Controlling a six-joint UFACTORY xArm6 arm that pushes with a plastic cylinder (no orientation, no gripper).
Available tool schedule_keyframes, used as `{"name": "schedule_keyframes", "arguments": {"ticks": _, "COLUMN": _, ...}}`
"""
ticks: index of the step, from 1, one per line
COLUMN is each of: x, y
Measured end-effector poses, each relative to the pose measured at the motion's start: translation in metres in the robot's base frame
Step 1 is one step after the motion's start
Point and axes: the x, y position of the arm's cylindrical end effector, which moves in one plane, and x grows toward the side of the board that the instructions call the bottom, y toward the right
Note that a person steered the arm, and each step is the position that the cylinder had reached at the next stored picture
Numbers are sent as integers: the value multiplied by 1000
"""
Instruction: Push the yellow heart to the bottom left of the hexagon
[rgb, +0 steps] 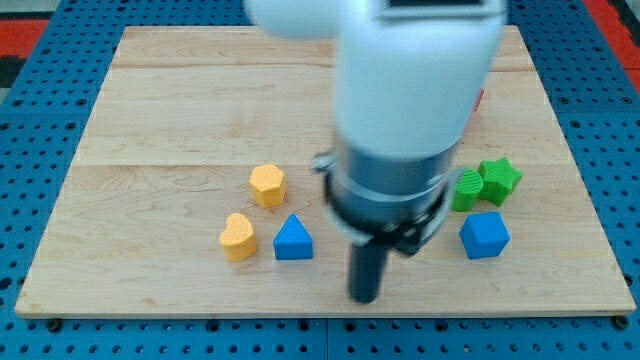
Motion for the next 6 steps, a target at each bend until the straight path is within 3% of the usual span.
{"name": "schedule_keyframes", "arguments": {"ticks": 1, "x": 2, "y": -73}}
{"name": "schedule_keyframes", "arguments": {"ticks": 2, "x": -13, "y": -106}}
{"name": "schedule_keyframes", "arguments": {"ticks": 6, "x": -104, "y": -70}}
